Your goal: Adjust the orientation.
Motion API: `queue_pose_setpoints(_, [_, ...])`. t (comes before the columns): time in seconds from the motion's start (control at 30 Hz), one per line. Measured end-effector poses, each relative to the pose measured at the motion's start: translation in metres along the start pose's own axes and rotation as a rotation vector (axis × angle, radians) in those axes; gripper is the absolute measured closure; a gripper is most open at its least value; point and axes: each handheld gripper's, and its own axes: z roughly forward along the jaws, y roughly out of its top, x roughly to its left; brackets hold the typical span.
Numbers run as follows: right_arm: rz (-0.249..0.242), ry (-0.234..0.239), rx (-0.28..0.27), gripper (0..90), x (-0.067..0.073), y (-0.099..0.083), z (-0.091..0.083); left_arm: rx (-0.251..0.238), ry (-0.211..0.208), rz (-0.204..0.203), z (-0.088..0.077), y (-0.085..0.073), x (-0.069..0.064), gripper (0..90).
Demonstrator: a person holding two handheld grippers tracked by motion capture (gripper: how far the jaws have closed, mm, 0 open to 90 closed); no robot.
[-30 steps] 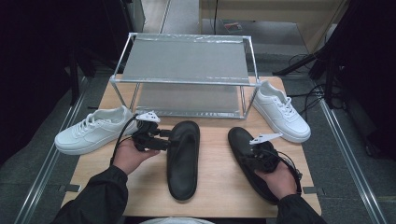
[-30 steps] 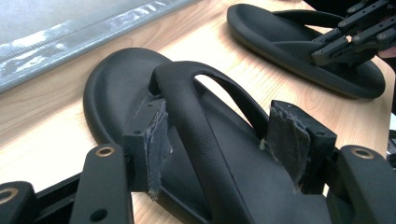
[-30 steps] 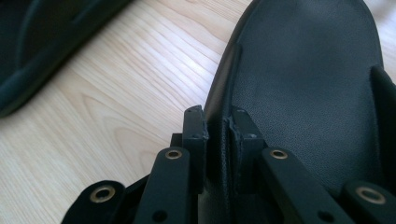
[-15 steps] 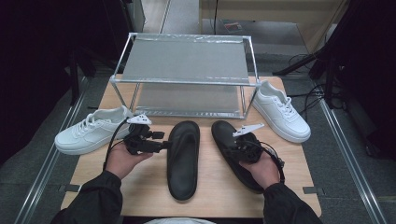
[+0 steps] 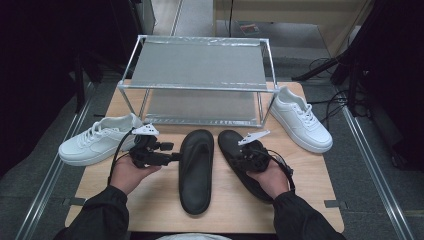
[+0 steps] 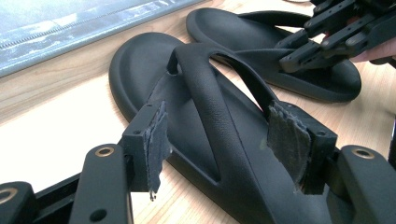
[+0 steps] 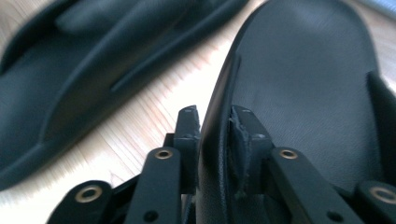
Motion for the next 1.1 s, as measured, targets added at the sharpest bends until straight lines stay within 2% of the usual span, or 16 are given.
queue_pose_setpoints(0.07, [0.018,0.005,-0.034,72.2,-0.001,0.001,-0.005,-0.003,-0.002,0.002,0.000,0.000,0.000,38.3])
queue_pose_setpoints(0.1, [0.034,0.015,-0.055,74.8,-0.002,0.001,-0.010,-0.003,-0.001,0.001,0.000,0.000,0.000,38.3])
queue_pose_setpoints(0.13, [0.034,0.015,-0.055,74.8,-0.002,0.001,-0.010,-0.005,-0.002,0.001,0.000,0.001,0.000,38.3])
queue_pose_setpoints(0.17, [0.042,0.020,-0.073,79.1,-0.001,0.002,-0.016,-0.004,-0.002,0.002,0.000,0.001,0.000,38.3])
queue_pose_setpoints(0.2, [0.042,0.020,-0.073,79.1,-0.001,0.002,-0.016,-0.003,-0.004,0.003,0.000,0.001,0.000,38.3])
queue_pose_setpoints(0.33, [0.047,0.034,-0.098,88.6,0.003,0.001,-0.025,-0.009,-0.008,0.009,0.001,0.003,0.000,38.3])
queue_pose_setpoints(0.5, [0.051,0.055,-0.059,90.0,0.014,-0.012,-0.026,-0.011,-0.024,0.017,0.006,0.009,0.000,38.3])
queue_pose_setpoints(0.67, [0.055,0.054,-0.032,90.0,0.017,-0.021,-0.027,-0.005,-0.036,0.023,0.013,0.016,0.000,38.3])
queue_pose_setpoints(0.87, [0.089,0.038,-0.013,89.5,0.011,-0.033,-0.031,0.009,-0.055,0.044,0.022,0.022,-0.003,38.5])
queue_pose_setpoints(1.1, [0.111,0.037,-0.026,90.0,0.005,-0.038,-0.038,0.008,-0.059,0.045,0.024,0.024,-0.003,38.5])
